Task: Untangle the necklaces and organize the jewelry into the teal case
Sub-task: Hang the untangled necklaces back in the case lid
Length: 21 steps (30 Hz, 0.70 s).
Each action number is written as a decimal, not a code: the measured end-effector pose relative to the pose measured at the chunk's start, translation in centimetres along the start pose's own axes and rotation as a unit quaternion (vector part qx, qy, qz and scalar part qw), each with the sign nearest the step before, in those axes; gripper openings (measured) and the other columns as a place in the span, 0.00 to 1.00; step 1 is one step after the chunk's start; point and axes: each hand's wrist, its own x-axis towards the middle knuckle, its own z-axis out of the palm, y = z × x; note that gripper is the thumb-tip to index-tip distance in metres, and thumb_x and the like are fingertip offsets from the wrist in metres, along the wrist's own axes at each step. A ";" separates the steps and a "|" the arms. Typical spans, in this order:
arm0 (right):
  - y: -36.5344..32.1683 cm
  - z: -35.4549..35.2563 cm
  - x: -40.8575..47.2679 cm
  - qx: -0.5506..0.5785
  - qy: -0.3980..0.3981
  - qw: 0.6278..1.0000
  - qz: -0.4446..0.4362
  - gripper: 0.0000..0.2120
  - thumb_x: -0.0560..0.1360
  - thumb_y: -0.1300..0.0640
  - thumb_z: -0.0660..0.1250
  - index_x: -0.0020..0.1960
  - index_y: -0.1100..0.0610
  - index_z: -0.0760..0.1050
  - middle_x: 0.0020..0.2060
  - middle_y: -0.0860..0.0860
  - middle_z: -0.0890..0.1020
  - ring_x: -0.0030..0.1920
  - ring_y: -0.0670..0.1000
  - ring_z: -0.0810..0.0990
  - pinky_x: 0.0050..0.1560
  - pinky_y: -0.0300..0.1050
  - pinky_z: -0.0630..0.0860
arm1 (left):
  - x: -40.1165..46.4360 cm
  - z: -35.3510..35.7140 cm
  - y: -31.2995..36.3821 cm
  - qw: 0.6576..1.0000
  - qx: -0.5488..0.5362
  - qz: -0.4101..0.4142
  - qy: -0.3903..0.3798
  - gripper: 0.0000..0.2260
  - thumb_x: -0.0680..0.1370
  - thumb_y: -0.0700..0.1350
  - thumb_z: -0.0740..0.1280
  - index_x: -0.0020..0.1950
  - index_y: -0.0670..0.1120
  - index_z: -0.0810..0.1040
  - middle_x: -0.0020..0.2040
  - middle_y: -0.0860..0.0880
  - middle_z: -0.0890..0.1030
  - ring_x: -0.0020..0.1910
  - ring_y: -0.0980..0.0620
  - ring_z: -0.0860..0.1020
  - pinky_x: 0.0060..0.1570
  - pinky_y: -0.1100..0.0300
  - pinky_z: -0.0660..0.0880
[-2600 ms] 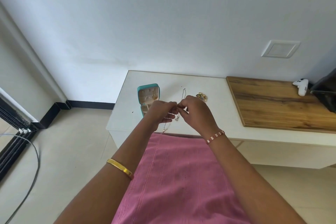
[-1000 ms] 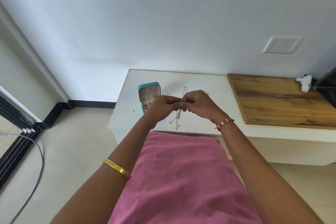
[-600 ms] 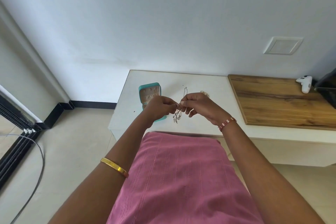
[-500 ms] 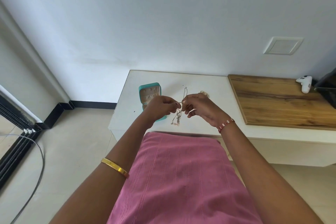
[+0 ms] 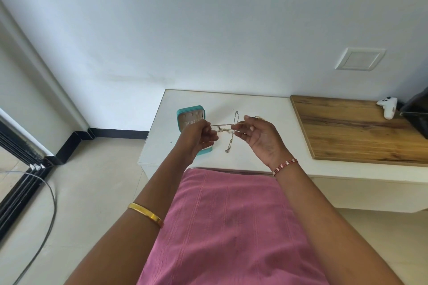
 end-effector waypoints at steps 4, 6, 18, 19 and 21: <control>0.4 0.1 0.2 0.095 0.009 0.995 0.015 0.24 0.77 0.61 0.60 0.22 0.55 0.70 0.20 0.51 0.72 0.27 0.51 0.78 0.50 0.49 0.76 | 0.0 0.1 -0.3 0.998 -0.054 -0.021 -0.030 0.10 0.78 0.40 0.58 0.36 0.43 0.69 0.36 0.43 0.77 0.37 0.47 0.79 0.49 0.54 0.75; 0.6 0.2 0.2 0.111 0.012 0.994 0.019 0.23 0.78 0.59 0.60 0.24 0.55 0.70 0.18 0.49 0.67 0.22 0.48 0.71 0.45 0.48 0.79 | 0.0 0.2 -0.5 0.991 -0.120 -0.040 -0.053 0.11 0.77 0.40 0.58 0.35 0.43 0.69 0.36 0.44 0.79 0.36 0.47 0.80 0.49 0.54 0.76; 0.2 1.0 -0.3 0.050 -0.033 0.998 0.019 0.12 0.78 0.63 0.57 0.37 0.61 0.74 0.19 0.49 0.70 0.20 0.46 0.68 0.34 0.41 0.78 | -0.4 0.7 -0.8 0.955 -0.285 -0.028 -0.077 0.12 0.78 0.41 0.58 0.34 0.44 0.69 0.22 0.51 0.64 0.21 0.55 0.65 0.30 0.63 0.72; 0.1 1.1 -0.3 0.069 -0.039 0.997 0.024 0.14 0.77 0.63 0.56 0.36 0.60 0.75 0.21 0.50 0.72 0.21 0.47 0.69 0.33 0.40 0.77 | -0.3 0.6 -0.8 0.959 -0.272 -0.023 -0.081 0.12 0.78 0.40 0.58 0.35 0.44 0.69 0.22 0.51 0.63 0.21 0.56 0.63 0.27 0.65 0.70; 0.0 1.2 -0.2 0.085 -0.047 0.995 0.025 0.15 0.77 0.63 0.56 0.35 0.60 0.75 0.22 0.51 0.73 0.22 0.47 0.69 0.31 0.39 0.75 | -0.2 0.4 -0.8 0.963 -0.253 -0.014 -0.086 0.11 0.79 0.40 0.58 0.36 0.43 0.71 0.23 0.51 0.64 0.21 0.57 0.62 0.25 0.66 0.68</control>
